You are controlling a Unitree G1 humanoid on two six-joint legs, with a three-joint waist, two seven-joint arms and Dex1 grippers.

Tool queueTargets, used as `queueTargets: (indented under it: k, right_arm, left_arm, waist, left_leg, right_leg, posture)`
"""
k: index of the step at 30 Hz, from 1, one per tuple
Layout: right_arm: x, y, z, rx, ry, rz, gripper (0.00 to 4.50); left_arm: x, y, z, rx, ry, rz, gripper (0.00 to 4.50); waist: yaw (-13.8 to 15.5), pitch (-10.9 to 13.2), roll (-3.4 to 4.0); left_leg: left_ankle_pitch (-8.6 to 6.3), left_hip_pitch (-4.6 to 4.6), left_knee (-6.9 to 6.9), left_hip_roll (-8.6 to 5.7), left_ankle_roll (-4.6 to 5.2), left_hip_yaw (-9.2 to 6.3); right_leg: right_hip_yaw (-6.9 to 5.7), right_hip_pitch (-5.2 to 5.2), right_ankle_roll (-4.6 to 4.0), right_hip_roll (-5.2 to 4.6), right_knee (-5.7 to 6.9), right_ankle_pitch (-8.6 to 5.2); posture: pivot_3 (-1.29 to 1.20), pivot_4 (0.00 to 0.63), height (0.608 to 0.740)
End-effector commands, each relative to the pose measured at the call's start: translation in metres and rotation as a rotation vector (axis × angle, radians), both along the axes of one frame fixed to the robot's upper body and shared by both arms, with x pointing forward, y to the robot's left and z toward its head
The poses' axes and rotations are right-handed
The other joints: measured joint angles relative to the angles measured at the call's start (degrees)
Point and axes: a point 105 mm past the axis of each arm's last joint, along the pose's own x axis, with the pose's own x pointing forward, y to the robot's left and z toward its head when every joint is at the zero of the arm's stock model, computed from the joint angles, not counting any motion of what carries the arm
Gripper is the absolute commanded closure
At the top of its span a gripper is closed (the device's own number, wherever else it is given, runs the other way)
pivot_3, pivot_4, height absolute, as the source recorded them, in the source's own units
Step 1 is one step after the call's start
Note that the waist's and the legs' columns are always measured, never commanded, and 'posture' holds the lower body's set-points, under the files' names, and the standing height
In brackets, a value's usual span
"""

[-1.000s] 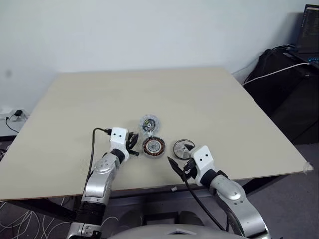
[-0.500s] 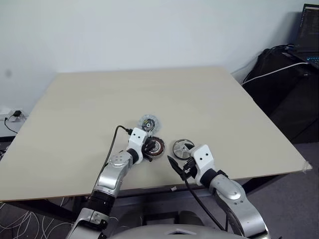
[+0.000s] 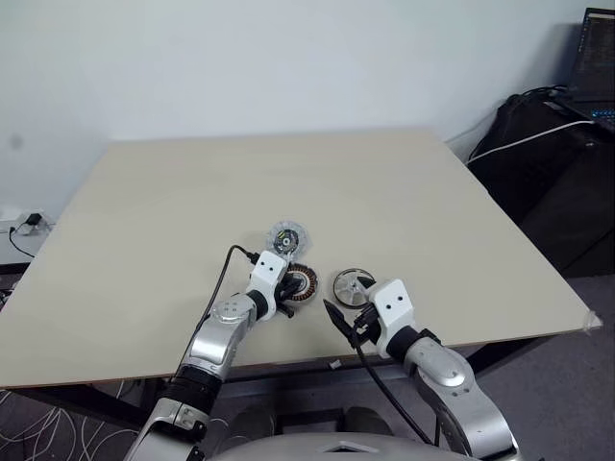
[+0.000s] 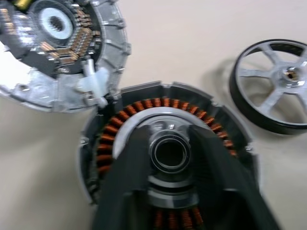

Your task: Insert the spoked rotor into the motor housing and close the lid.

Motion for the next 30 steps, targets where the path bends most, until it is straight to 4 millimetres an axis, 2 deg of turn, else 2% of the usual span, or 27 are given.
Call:
queueTargets:
  k: [1,3,7,9,13,16,18,21,24,30]
  right_arm:
    - [0.003,0.005,0.018,0.019,-0.064,0.015,0.00]
    - [0.002,0.006,0.019,0.019,-0.064,0.016,0.00]
    - [0.001,0.005,0.021,0.018,-0.062,0.016,0.00]
    - [0.001,0.005,0.021,0.018,-0.061,0.015,0.00]
    - [0.002,0.007,0.021,0.025,-0.054,0.023,0.00]
    - [0.005,0.011,0.018,0.041,-0.018,0.036,0.00]
    - [0.010,0.014,0.013,0.017,0.017,0.033,0.41]
    - [0.015,0.024,0.006,-0.010,0.057,0.080,1.21]
    - [0.021,0.037,-0.004,-0.030,0.090,0.140,2.24]
    - [0.034,0.057,-0.026,-0.062,0.155,0.209,4.21]
  left_arm:
    - [0.003,-0.002,0.014,-0.034,-0.050,0.002,2.20]
    - [0.004,-0.002,0.028,-0.093,-0.111,0.020,1.56]
    - [0.001,0.007,0.052,-0.197,-0.222,0.078,1.56]
    - [-0.002,0.016,0.056,-0.226,-0.243,0.133,1.56]
    - [-0.017,0.035,0.053,-0.229,-0.239,0.222,2.76]
    - [-0.027,0.059,0.041,-0.200,-0.210,0.349,3.79]
    - [-0.035,0.076,0.030,-0.166,-0.196,0.459,4.47]
    - [-0.044,0.094,0.019,-0.106,-0.197,0.580,4.50]
    - [-0.050,0.103,0.013,-0.068,-0.208,0.676,4.50]
    - [-0.057,0.091,0.003,-0.055,-0.199,0.675,4.50]
  waist:
    - [-0.1,0.0,0.01]
    - [-0.2,0.0,0.01]
    - [-0.1,0.0,0.00]
    - [-0.1,0.0,0.01]
    - [-0.1,0.0,0.02]
    - [-0.3,0.0,0.02]
    - [-0.3,0.0,0.01]
    - [-0.2,0.0,-0.03]
    - [0.0,0.1,-0.08]
    - [0.0,0.1,-0.09]
  left_leg:
    - [0.00,0.00,0.00,0.00,0.00,0.00]
    - [0.00,0.00,0.00,0.01,0.00,0.00]
    - [0.00,-0.06,0.00,0.01,0.00,-0.01]
    - [-0.01,-0.08,0.00,0.01,-0.01,0.00]
    - [-0.03,-0.07,0.00,0.02,-0.02,0.00]
    - [-0.02,-0.05,0.00,0.02,-0.01,0.00]
    - [-0.03,-0.04,0.00,0.03,-0.03,0.00]
    - [-0.06,-0.03,0.02,0.03,-0.10,0.00]
    - [-0.12,-0.03,0.06,0.02,-0.20,0.00]
    - [-0.10,-0.03,0.08,0.00,-0.16,0.00]
  right_leg:
    - [0.00,0.00,0.00,0.00,0.00,0.00]
    - [0.00,-0.02,0.00,0.00,0.00,0.00]
    - [0.01,-0.09,-0.05,-0.02,0.00,0.02]
    - [0.02,-0.09,-0.05,-0.04,0.00,0.02]
    - [0.01,-0.09,-0.02,-0.03,-0.01,-0.01]
    - [0.02,-0.07,-0.03,-0.02,0.00,-0.02]
    - [0.01,-0.05,-0.05,-0.02,0.00,-0.03]
    - [0.00,-0.02,-0.09,-0.03,0.00,-0.05]
    - [-0.02,0.02,-0.11,-0.04,-0.01,-0.06]
    - [-0.03,0.02,-0.10,-0.02,-0.02,-0.04]
  posture:
    - [0.00,0.000,0.740]
    - [0.00,0.000,0.740]
    - [0.00,0.000,0.740]
    - [0.00,0.000,0.740]
    - [0.00,0.000,0.740]
    - [0.00,0.000,0.740]
    - [0.00,0.000,0.740]
    - [0.00,0.000,0.740]
    - [0.00,0.000,0.740]
    - [0.00,0.000,0.740]
